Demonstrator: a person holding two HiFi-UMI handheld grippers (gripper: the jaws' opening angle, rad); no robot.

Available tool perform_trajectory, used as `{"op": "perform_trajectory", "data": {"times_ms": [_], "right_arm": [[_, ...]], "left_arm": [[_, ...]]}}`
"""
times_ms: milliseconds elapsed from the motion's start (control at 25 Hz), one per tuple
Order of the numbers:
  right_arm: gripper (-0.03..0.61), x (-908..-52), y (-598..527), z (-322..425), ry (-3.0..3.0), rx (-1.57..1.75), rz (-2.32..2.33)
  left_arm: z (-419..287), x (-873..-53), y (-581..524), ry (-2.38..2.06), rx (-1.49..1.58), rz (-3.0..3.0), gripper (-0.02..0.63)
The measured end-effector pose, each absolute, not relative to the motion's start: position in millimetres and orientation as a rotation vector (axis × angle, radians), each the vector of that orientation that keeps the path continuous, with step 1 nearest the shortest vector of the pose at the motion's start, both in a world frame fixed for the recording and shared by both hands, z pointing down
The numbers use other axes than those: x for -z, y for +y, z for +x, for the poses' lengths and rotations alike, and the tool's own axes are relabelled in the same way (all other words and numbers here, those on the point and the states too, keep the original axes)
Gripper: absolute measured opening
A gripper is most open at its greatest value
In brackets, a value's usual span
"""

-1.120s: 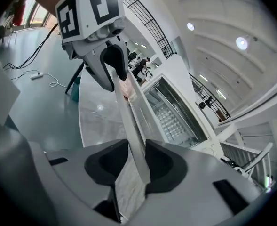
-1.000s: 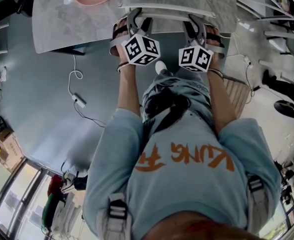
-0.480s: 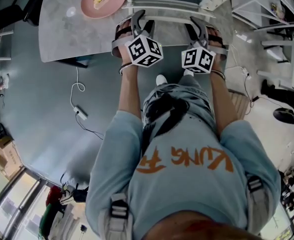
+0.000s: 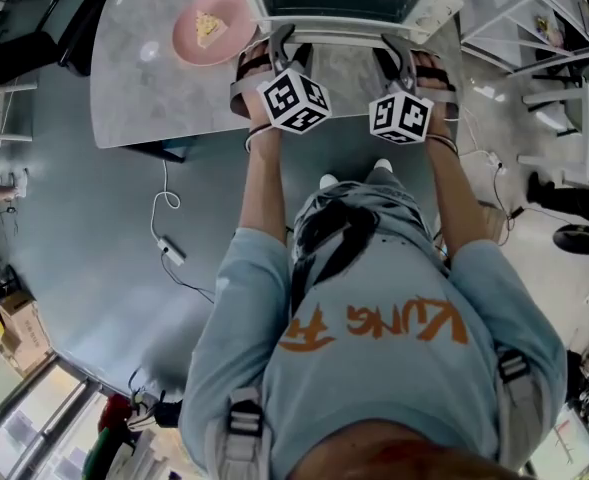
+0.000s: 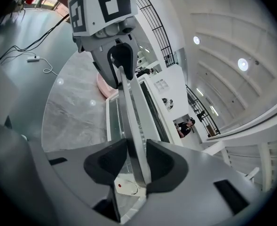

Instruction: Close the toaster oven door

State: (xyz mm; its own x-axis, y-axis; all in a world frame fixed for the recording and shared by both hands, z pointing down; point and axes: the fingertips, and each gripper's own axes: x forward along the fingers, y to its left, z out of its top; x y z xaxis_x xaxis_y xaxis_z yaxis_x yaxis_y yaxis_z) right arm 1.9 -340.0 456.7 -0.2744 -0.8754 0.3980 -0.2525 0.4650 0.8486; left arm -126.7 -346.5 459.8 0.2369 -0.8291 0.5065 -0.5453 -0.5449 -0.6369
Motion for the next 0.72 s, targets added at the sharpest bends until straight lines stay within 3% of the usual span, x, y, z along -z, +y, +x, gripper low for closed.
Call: {"op": "perform_trajectory", "data": {"times_ms": [720], "right_arm": [[0.124,-437.1,-404.3,2.7,-1.625,1.009,1.02]], "left_arm": [[-126.1,-435.6,-405.0,1.238,1.155,-2.157,0.193]]}}
